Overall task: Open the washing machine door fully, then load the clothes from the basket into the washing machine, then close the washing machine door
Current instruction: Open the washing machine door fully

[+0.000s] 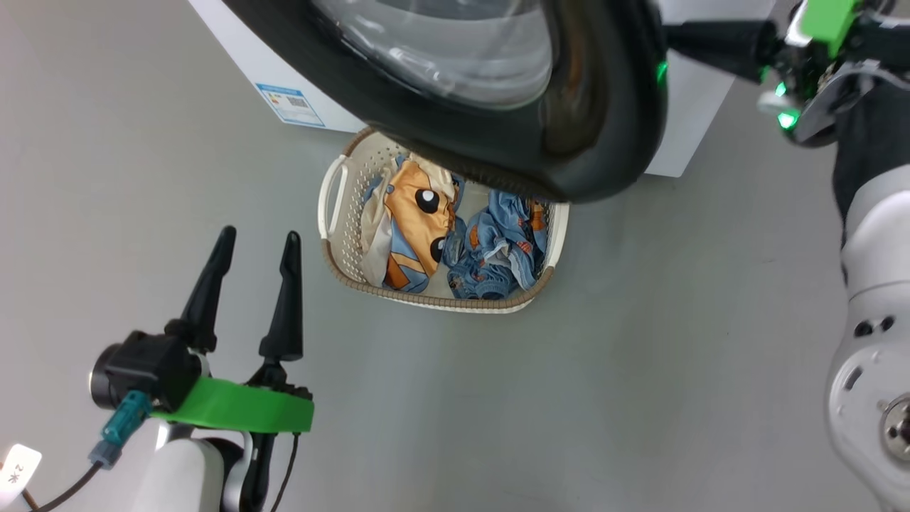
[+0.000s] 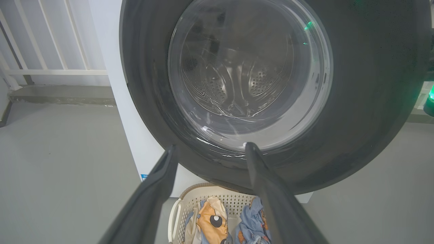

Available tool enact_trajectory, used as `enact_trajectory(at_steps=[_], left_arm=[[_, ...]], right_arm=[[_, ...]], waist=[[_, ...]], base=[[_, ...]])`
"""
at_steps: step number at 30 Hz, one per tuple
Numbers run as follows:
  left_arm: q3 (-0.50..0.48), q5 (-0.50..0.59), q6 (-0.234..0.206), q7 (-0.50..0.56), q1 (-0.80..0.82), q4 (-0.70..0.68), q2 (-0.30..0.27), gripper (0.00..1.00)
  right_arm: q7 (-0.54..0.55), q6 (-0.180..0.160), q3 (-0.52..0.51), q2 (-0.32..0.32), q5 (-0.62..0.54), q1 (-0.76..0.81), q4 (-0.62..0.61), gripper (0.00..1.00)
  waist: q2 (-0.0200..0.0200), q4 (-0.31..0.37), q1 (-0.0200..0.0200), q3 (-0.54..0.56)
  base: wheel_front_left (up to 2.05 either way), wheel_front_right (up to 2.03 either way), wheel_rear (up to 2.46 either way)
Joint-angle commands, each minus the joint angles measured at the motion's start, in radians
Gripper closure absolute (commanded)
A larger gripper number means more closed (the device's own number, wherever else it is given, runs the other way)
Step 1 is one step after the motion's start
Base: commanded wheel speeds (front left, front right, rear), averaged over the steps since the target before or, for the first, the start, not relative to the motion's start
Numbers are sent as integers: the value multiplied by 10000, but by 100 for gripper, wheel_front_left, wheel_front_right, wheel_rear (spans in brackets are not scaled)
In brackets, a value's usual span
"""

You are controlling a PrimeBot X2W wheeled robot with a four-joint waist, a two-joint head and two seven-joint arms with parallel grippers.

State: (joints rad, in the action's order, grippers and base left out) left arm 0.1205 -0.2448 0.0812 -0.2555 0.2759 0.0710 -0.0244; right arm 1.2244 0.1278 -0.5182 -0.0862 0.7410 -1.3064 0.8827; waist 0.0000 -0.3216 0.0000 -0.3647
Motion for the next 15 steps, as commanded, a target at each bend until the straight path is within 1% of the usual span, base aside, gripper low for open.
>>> enact_trajectory(at_steps=[1,8,15], left_arm=[[-378,129,30,-63,-126,-224,-258,0],[-482,253,124,-63,-215,-179,-258,0],[-554,296,186,-63,-280,-224,-258,0]], right_arm=[[267,29,627,358,598,216,-319,100],[322,29,2752,358,2661,1493,-1050,100],[-210,29,5062,359,4664,2986,-2220,100]], waist=[[0,5,0,90],[0,94,0,377],[0,179,0,570]], base=[[0,0,0],[0,0,0],[0,0,0]])
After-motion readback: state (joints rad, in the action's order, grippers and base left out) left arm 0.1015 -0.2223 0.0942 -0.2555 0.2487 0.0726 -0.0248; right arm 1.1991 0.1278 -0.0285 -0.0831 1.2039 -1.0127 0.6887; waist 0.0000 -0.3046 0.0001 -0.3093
